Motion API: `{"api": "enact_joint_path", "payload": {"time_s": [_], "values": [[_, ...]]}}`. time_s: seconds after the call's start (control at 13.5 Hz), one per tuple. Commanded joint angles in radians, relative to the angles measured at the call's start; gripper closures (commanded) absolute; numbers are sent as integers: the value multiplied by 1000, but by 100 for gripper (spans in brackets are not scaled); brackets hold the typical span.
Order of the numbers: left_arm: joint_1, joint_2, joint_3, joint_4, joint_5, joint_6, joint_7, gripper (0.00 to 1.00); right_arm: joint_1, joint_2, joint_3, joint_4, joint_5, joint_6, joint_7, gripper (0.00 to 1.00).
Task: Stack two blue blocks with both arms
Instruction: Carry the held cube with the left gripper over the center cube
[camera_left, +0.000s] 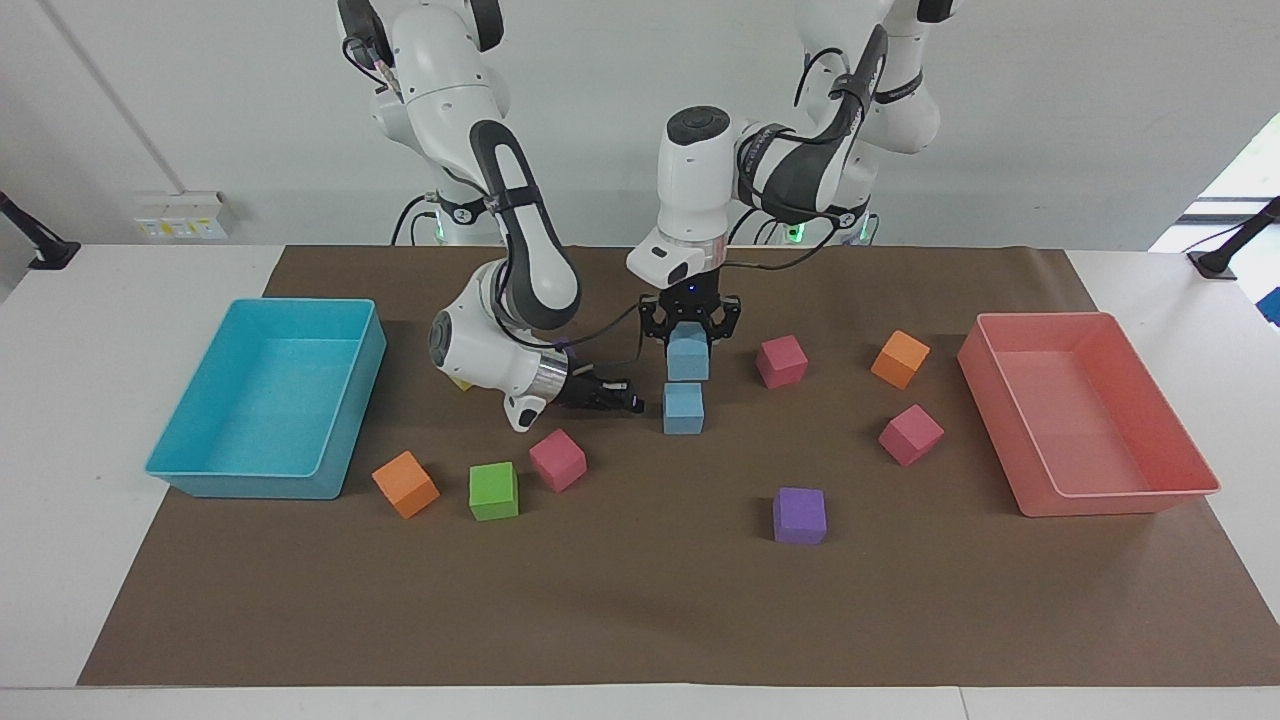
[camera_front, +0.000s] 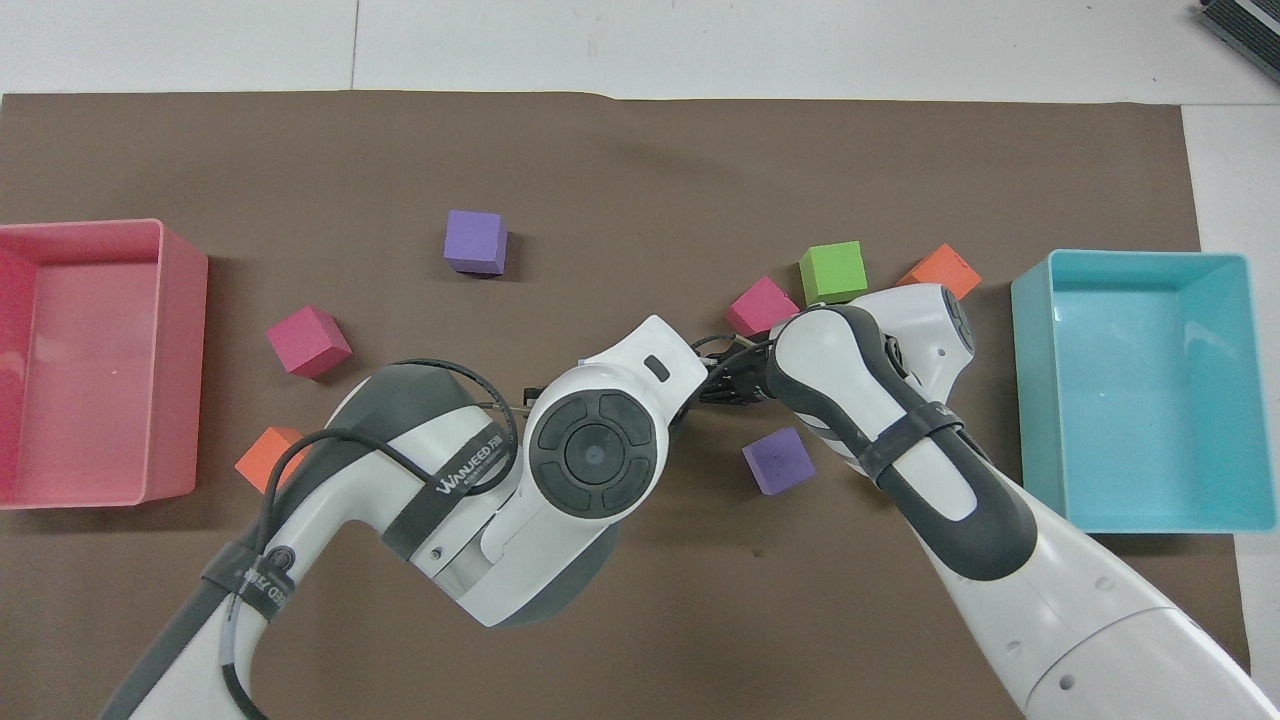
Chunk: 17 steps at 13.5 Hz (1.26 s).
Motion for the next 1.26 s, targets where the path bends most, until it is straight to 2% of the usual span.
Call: {"api": "enact_joint_path", "payload": {"time_s": [0.0,0.22,0.52,0.82,1.19], "values": [[-32,-1,12,26,-15,-24,-24,100,-14,-14,6,-18,40,-14,-53,100],[-8,11,12,37,-48,-8,-18,100,-14,-12,6,-18,40,-14,-53,100],[49,98,12,123,-65,3,-4,100,-14,-12,6,-18,40,-14,-53,100],[73,100,12,103,-145,29,117,100,-14,-12,6,-18,40,-14,-53,100],[70,102,12,50,-147,46,119,100,-14,-12,4,-18,40,-14,-53,100]]}}
